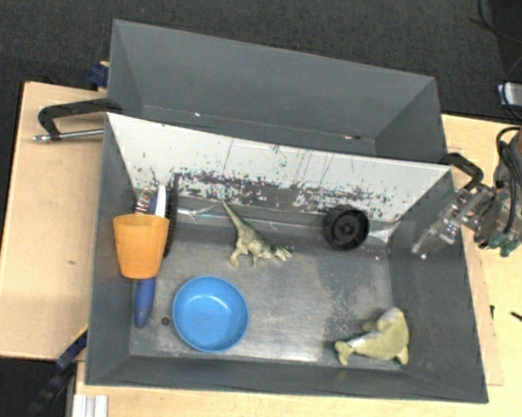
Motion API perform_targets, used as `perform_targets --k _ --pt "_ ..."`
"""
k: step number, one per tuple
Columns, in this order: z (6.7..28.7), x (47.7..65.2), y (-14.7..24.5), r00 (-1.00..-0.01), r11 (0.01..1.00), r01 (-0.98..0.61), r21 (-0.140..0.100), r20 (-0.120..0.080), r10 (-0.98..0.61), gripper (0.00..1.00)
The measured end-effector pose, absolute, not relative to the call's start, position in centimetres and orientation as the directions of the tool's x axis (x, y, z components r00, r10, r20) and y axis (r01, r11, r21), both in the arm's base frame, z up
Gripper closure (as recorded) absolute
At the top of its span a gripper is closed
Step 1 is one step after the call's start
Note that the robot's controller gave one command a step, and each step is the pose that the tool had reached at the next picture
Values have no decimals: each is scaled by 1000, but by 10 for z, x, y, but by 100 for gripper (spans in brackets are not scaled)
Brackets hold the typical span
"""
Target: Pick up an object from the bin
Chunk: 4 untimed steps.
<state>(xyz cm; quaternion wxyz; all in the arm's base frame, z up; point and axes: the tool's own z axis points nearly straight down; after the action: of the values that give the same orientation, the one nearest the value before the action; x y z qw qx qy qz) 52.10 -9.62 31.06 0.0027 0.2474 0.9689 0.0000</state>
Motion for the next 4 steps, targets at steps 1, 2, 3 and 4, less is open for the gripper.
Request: perform_targets --k 1,2,3,4 --pt "351 578 -92 -989 989 149 0 -11 149 100" --pt "182 548 -74 -974 974 -227 2 4 -227 100" --pt "185 549 -74 -974 974 -226 0 -2 -226 0" --pt "75 510 -101 -928 928 -372 4 5 -372 0"
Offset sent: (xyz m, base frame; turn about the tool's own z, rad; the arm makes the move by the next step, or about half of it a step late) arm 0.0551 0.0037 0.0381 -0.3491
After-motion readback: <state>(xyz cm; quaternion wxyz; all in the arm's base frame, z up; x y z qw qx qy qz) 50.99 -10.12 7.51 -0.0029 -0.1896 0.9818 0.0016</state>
